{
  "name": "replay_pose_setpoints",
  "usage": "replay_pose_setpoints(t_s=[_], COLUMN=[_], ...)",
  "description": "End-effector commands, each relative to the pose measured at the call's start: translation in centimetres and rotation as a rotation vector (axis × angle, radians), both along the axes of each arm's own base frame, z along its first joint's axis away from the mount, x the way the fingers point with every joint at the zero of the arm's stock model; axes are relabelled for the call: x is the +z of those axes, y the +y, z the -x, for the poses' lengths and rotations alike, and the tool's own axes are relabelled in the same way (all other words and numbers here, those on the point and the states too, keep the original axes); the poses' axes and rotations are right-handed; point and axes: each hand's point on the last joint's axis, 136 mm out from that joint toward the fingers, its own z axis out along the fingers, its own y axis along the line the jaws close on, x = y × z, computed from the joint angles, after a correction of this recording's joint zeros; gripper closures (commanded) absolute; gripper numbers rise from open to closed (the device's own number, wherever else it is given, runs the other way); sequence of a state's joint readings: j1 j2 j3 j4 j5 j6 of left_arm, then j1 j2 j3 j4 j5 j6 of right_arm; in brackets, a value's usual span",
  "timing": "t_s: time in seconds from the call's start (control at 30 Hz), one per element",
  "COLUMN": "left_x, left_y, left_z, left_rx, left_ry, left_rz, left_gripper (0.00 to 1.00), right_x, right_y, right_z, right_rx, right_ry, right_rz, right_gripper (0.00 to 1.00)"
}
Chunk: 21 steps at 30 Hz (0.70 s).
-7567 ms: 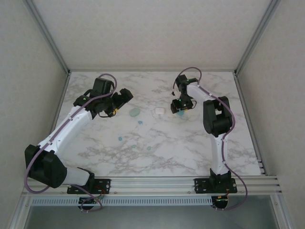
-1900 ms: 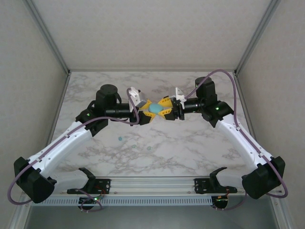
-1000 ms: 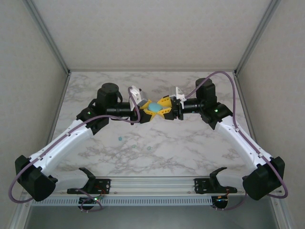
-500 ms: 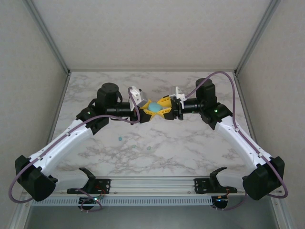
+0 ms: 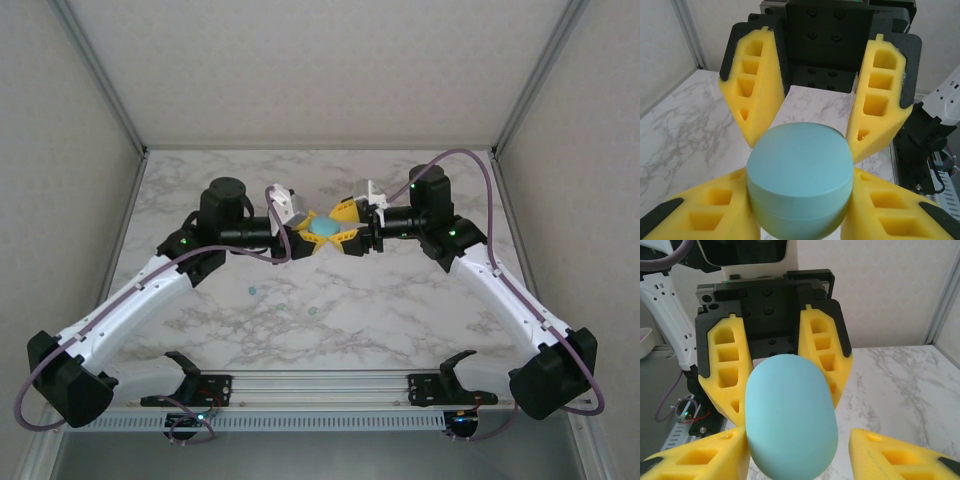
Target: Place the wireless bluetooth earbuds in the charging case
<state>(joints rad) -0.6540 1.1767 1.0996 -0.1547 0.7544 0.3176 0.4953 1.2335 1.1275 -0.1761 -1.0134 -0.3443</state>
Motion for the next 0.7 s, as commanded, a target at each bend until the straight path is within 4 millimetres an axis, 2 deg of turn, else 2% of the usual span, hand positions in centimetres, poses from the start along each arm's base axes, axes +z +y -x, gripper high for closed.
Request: replay_pose_setpoints(t_s=[0.0,0.27,0.47,0.6,0.67], left_x=[1.1,1.1,1.1,1.0,1.5], left_y=[0.1,0.0,0.0,0.0,0.0], left_z=[2.4,2.5,2.3,2.2,2.0], left_rx=[-0.078,-0.082,-0.074,-0.06,-0.05], left_ry=[-0.029,-0.04,-0.042,-0.03,-0.046], left_rz=[0.041,0.038,0.041,0.043,0.064], left_gripper=[0.86,0.86,0.85,0.85,0.85], right_x=[2.3,3.2,3.8,3.5,3.4], right_y=[-0.5,-0.4,-0.8,-0.9,-1.0], right_z=[-1.9,-2.8,-4.6,-5.6,-6.1], right_rx=[-0.112,-0.154,-0.273,-0.328,-0.35], right_ry=[-0.007,0.062,0.082,0.125,0.146], right_rz=[-0.027,-0.058,-0.077,-0.069,-0.063], right_gripper=[0.44,0.42,0.38,0.37,0.37])
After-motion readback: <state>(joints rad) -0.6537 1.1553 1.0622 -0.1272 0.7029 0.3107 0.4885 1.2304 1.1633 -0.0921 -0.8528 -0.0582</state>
